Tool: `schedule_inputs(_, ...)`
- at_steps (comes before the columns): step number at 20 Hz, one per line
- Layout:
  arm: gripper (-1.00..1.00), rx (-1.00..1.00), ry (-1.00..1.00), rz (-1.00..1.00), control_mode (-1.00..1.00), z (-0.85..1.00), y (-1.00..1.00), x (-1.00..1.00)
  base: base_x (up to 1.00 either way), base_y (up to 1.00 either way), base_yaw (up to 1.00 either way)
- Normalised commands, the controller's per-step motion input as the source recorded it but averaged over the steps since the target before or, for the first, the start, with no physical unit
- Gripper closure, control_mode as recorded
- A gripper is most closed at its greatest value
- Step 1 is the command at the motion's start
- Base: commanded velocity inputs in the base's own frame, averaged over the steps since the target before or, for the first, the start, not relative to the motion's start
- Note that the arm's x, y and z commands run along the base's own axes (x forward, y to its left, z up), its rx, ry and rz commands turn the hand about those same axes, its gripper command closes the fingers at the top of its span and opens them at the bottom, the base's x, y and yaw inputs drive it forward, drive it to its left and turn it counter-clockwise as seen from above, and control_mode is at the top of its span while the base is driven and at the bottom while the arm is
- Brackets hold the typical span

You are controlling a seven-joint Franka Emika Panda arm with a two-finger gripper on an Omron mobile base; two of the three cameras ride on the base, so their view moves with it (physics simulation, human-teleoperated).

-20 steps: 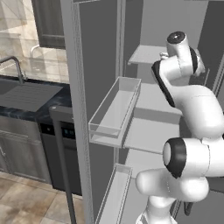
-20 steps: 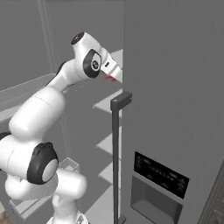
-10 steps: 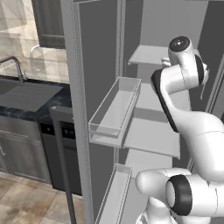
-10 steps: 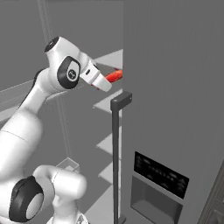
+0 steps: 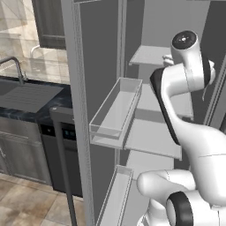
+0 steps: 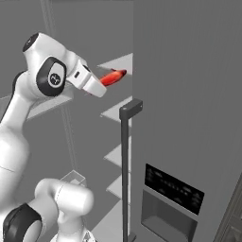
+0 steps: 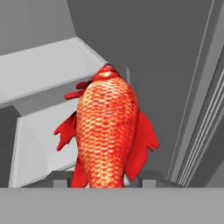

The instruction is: Take the cheese, fish, and potato from the fridge and place them on the plate on the dining counter to create an appetizer plate.

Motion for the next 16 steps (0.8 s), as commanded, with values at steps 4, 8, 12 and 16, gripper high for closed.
schedule_inputs(4, 1.0, 0.0, 0.0, 0.03, -1.0, 0.28, 0.18, -0.5, 0.0, 0.0, 0.0)
schedule_inputs(8, 1.0, 0.0, 0.0, 0.04, 1.0, 0.0, 0.09, -0.2, -0.21, 0.05, 0.07)
schedule_inputs(12, 1.0, 0.0, 0.0, 0.0, 1.0, 0.0, 0.0, 0.0, -0.73, 0.01, 0.24)
schedule_inputs(16, 1.0, 0.0, 0.0, 0.0, 1.0, 0.0, 0.0, 0.0, -0.9, 0.0, 0.27)
